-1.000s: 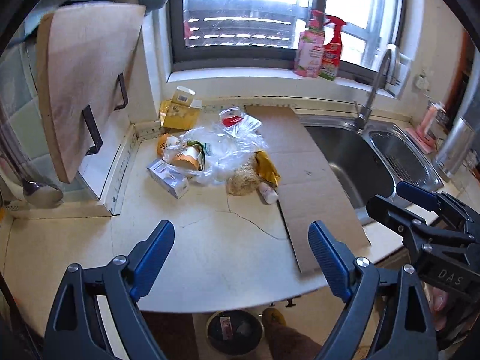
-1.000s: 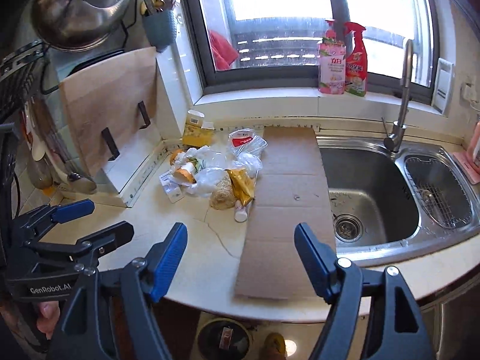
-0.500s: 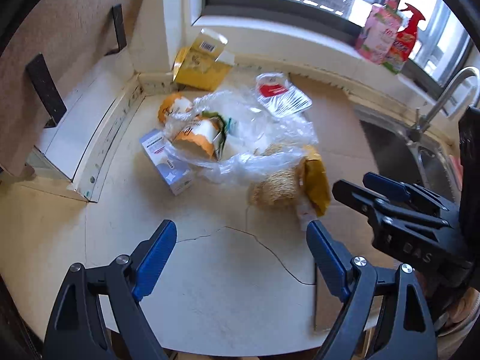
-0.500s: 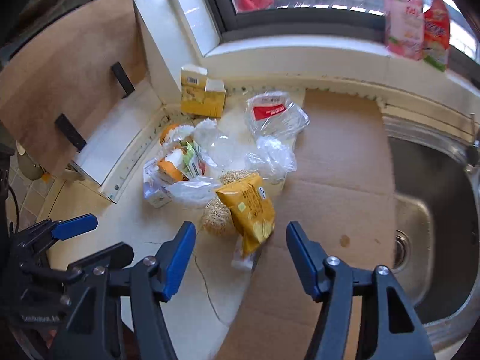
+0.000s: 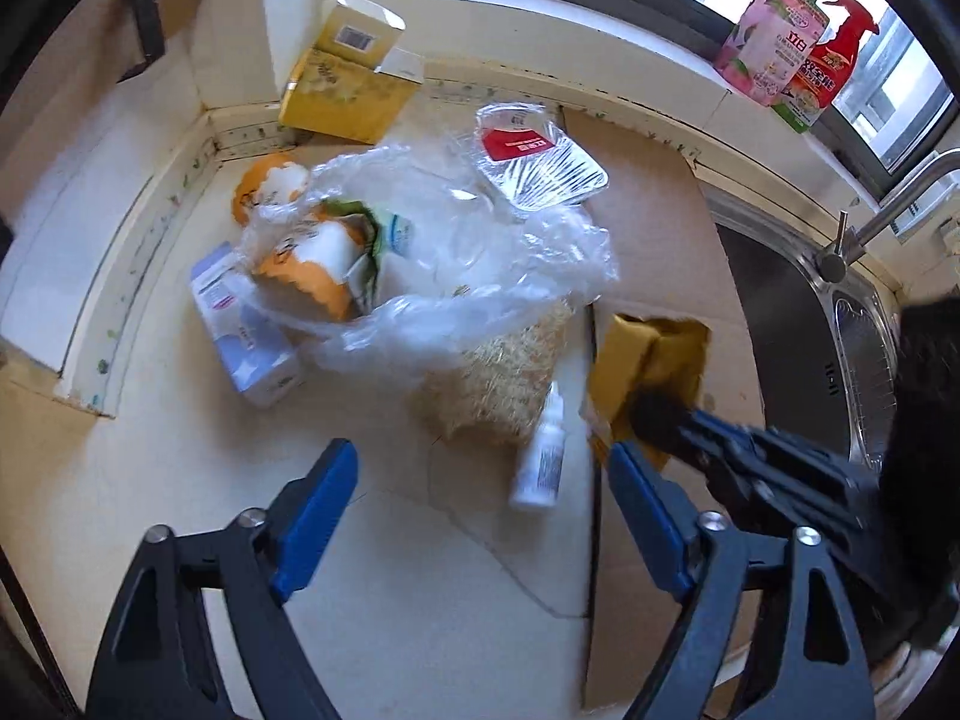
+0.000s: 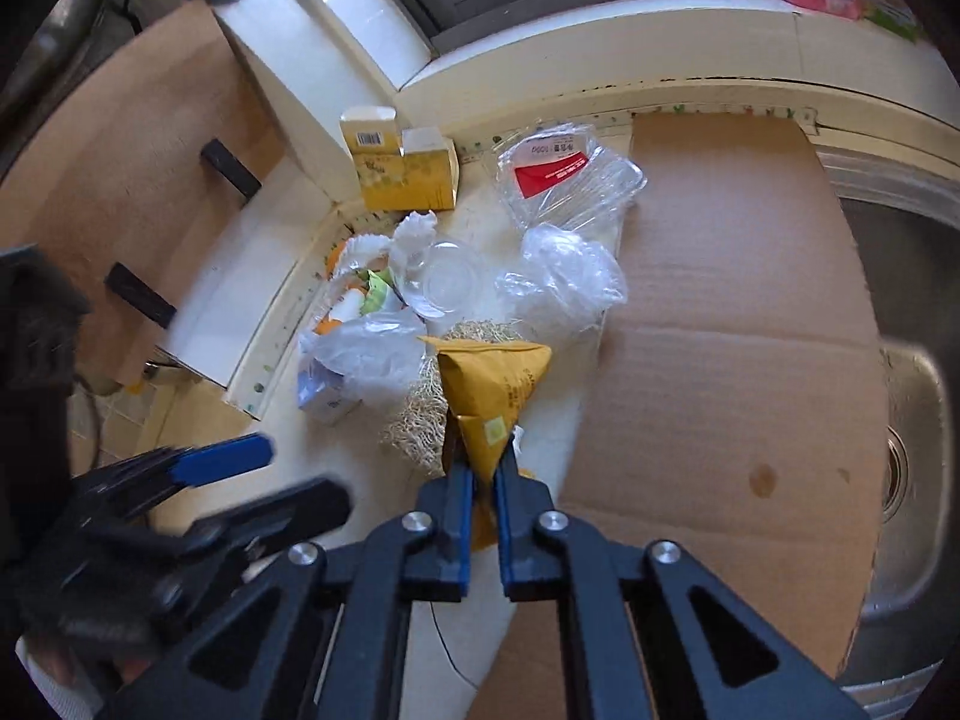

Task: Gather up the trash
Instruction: 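Grasp the yellow paper packet with the right gripper while the left gripper grasps the loofah sponge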

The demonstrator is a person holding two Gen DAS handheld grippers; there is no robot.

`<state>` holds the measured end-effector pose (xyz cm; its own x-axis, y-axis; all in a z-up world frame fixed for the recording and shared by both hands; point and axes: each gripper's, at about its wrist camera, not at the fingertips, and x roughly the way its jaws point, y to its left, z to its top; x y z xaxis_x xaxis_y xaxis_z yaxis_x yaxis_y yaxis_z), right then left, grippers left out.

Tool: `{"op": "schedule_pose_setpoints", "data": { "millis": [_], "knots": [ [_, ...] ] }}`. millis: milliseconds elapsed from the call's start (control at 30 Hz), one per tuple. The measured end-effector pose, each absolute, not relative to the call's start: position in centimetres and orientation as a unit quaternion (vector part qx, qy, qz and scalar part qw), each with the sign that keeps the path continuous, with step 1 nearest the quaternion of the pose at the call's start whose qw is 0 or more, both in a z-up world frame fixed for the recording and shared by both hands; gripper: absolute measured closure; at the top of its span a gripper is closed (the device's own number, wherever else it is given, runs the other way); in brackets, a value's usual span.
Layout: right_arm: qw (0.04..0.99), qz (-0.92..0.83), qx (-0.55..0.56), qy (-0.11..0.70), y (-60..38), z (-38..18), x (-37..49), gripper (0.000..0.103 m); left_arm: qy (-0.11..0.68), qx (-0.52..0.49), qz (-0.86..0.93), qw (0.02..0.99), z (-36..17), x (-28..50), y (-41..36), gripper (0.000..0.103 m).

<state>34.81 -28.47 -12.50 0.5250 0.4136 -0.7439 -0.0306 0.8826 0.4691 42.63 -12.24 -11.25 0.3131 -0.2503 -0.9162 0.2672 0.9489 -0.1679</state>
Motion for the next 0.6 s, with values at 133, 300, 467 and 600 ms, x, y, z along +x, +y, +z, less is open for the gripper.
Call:
{"op": "schedule_pose_setpoints", "data": {
  "millis": [133,300,467,600],
  "knots": [
    [0.841,0.129,0.223,0.475,-30.2,-12.6,33.6,0.097,0.583,0.005,-0.168,0.795,-12.8,44.7,-14.3,0.041],
    [0.835,0.115,0.240,0.482,-32.1,-13.6,32.4,0.097,0.603,0.012,-0.159,0.782,-14.5,46.6,-16.0,0.044],
    [0.828,0.110,0.256,0.486,-33.1,-14.3,31.7,0.097,0.618,0.019,-0.131,0.775,-16.3,48.4,-16.4,0.043],
    [0.828,0.113,0.258,0.485,-33.3,-14.4,31.5,0.097,0.624,0.012,-0.124,0.772,-17.7,48.7,-16.4,0.042]
  ]
}}
